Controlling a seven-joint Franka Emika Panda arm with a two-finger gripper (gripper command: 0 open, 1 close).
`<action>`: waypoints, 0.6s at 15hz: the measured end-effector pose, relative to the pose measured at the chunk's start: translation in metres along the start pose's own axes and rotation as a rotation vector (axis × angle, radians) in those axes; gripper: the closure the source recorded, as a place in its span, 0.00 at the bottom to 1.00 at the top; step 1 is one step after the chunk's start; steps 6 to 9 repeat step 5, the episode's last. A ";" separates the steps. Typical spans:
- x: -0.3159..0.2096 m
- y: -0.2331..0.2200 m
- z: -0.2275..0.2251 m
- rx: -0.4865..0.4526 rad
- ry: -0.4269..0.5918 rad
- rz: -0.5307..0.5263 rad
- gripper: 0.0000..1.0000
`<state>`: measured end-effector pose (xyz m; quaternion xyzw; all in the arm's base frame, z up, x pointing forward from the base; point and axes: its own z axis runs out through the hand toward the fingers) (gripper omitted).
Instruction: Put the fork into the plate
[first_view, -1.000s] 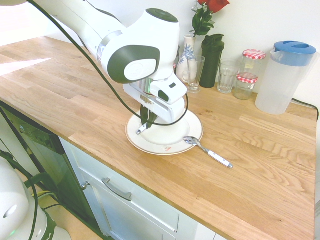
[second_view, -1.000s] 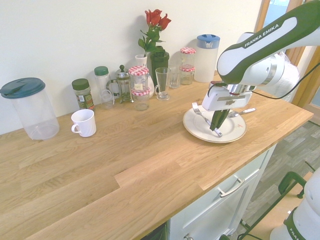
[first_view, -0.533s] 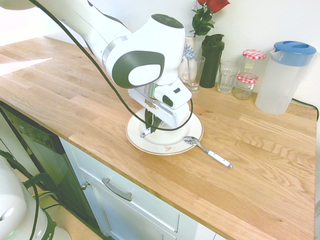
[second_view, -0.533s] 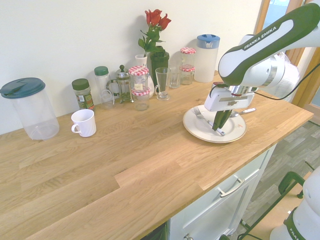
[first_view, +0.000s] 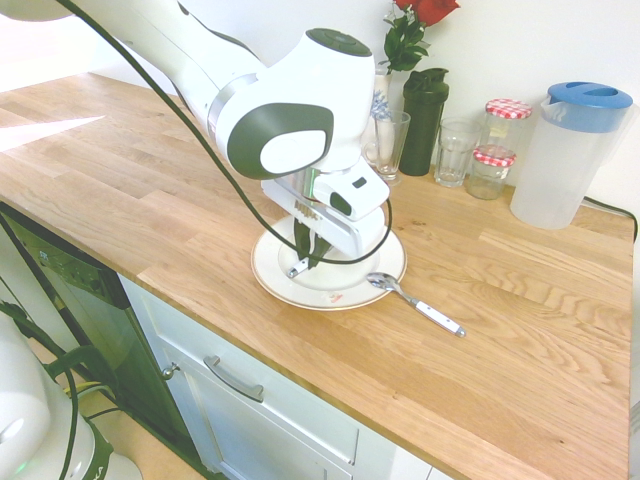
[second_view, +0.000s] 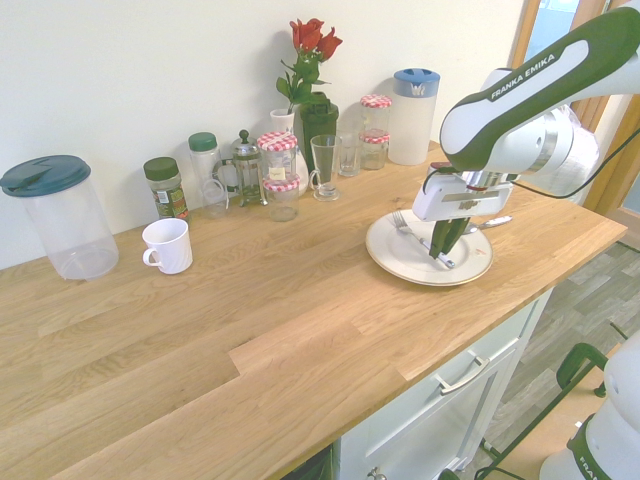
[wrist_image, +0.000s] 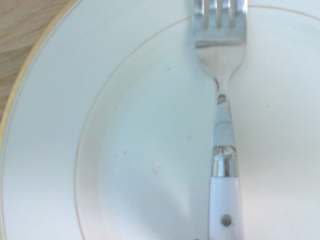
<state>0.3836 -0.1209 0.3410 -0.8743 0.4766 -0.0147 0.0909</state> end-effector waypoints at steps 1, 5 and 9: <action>0.002 0.001 -0.002 0.004 0.007 0.005 0.00; 0.005 0.004 -0.013 0.027 0.033 0.015 0.00; 0.005 0.004 -0.013 0.027 0.033 0.015 0.00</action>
